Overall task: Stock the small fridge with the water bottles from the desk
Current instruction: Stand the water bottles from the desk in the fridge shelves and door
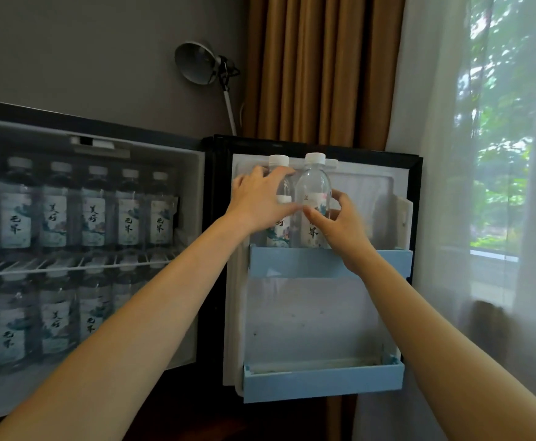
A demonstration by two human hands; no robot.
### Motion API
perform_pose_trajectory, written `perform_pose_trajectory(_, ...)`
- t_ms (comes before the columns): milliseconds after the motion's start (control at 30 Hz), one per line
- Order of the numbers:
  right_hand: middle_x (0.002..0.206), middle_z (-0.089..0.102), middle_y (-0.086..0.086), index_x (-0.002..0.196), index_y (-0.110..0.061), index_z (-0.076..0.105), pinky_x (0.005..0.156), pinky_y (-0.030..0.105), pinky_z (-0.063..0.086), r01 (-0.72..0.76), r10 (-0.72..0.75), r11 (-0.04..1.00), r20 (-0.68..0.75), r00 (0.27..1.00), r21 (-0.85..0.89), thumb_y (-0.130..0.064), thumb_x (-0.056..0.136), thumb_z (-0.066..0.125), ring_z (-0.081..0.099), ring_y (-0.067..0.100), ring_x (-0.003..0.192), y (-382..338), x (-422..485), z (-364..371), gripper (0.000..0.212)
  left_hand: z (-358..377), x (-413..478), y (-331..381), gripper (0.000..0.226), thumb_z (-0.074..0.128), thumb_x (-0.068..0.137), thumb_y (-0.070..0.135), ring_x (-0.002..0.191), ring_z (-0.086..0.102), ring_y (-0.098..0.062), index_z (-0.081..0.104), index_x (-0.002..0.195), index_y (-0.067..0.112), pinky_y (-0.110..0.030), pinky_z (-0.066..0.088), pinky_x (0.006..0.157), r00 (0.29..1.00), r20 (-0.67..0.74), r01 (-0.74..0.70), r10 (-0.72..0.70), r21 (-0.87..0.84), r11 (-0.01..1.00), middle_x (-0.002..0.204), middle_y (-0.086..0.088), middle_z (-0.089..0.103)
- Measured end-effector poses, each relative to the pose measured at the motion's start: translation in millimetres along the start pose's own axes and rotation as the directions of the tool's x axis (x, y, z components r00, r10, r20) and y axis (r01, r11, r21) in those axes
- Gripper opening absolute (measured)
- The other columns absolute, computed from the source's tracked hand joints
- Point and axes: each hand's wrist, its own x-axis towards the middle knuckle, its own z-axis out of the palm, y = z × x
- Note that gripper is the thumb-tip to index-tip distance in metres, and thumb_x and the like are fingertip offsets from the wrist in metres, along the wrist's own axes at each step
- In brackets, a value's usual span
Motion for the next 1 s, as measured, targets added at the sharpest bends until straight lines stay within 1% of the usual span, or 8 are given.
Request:
perform_pose_trajectory(233,0.09,0.057,-0.01,0.132,-0.027,0.033,0.045,0.007,0.044,-0.044,0.049,0.993,0.047,0.998,-0.108,-0.04,0.081,0.067,0.059,0.005,0.079,-2,0,0,0.062,-14,0,-2,0.053,0.069,0.077,0.032,0.126,0.041,-0.023,0.047,0.126,0.032,-0.042,0.036,0.102,0.999,0.049,-0.003,0.011,-0.164,0.986,0.136,-0.004,0.045)
perform_pose_trajectory(400,0.092,0.059,-0.007,0.131,-0.031,0.032,0.051,0.013,0.047,-0.102,0.107,0.993,0.083,0.991,-0.064,-0.04,0.082,0.066,0.061,0.006,0.08,-6,2,-3,0.06,-16,0,-2,0.048,0.068,0.077,0.031,0.123,0.043,-0.021,0.048,0.121,0.034,-0.042,0.026,0.101,0.998,0.059,0.011,0.0,-0.184,0.983,0.134,0.001,0.048)
perform_pose_trajectory(567,0.097,0.057,-0.007,0.125,-0.025,0.04,0.065,0.026,0.049,-0.136,0.131,0.987,0.057,0.99,0.091,-0.043,0.092,0.051,0.06,0.01,0.088,-8,3,-3,0.039,-18,-1,-1,0.045,0.065,0.078,0.034,0.121,0.045,-0.021,0.046,0.12,0.038,-0.042,0.025,0.098,0.995,0.094,0.033,-0.018,-0.16,0.987,0.133,0.002,0.049)
perform_pose_trajectory(633,0.096,0.057,-0.009,0.125,-0.019,0.042,0.067,0.026,0.047,-0.143,0.14,0.985,0.039,0.989,0.096,-0.045,0.095,0.043,0.057,0.007,0.087,-11,2,-2,0.04,-18,-3,0,0.046,0.062,0.08,0.035,0.122,0.044,-0.021,0.045,0.122,0.039,-0.042,0.025,0.098,0.995,0.102,0.034,-0.019,-0.147,0.989,0.135,0.0,0.047)
perform_pose_trajectory(767,0.087,0.058,-0.008,0.108,-0.016,0.051,0.06,0.018,0.042,-0.124,0.132,0.989,-0.105,0.986,0.077,-0.043,0.098,0.034,0.056,0.005,0.079,-17,-4,5,0.033,-17,-13,-1,0.046,0.056,0.085,0.03,0.121,0.043,-0.016,0.042,0.127,0.042,-0.042,0.02,0.101,0.995,0.099,0.028,-0.01,-0.182,0.983,0.139,0.002,0.043)
perform_pose_trajectory(867,0.077,0.054,-0.009,0.092,-0.014,0.053,0.052,0.009,0.041,-0.015,0.004,0.999,-0.342,0.94,-0.028,-0.032,0.099,0.04,0.053,0.004,0.071,-20,-14,10,0.023,-14,-23,-3,0.04,0.055,0.087,0.023,0.13,0.035,-0.015,0.051,0.123,0.039,-0.044,0.016,0.108,1.0,0.011,0.003,-0.001,-0.234,0.972,0.142,0.002,0.039)
perform_pose_trajectory(933,0.075,0.055,-0.006,0.086,-0.011,0.055,0.058,0.015,0.042,0.08,-0.142,0.985,-0.445,0.884,-0.154,-0.021,0.097,0.044,0.052,0.01,0.071,-24,-21,15,0.018,-13,-31,-7,0.031,0.057,0.088,0.018,0.13,0.036,-0.017,0.059,0.115,0.031,-0.045,0.019,0.11,0.996,-0.086,-0.026,0.002,-0.286,0.958,0.137,0.001,0.042)
perform_pose_trajectory(1000,0.079,0.057,0.002,0.086,-0.006,0.059,0.064,0.021,0.037,0.165,-0.278,0.947,-0.448,0.85,-0.274,-0.012,0.094,0.046,0.05,0.015,0.076,-29,-26,22,0.016,-12,-38,-13,0.023,0.058,0.088,0.013,0.124,0.042,-0.017,0.065,0.107,0.023,-0.042,0.028,0.108,0.985,-0.169,-0.048,-0.01,-0.333,0.942,0.126,0.001,0.047)
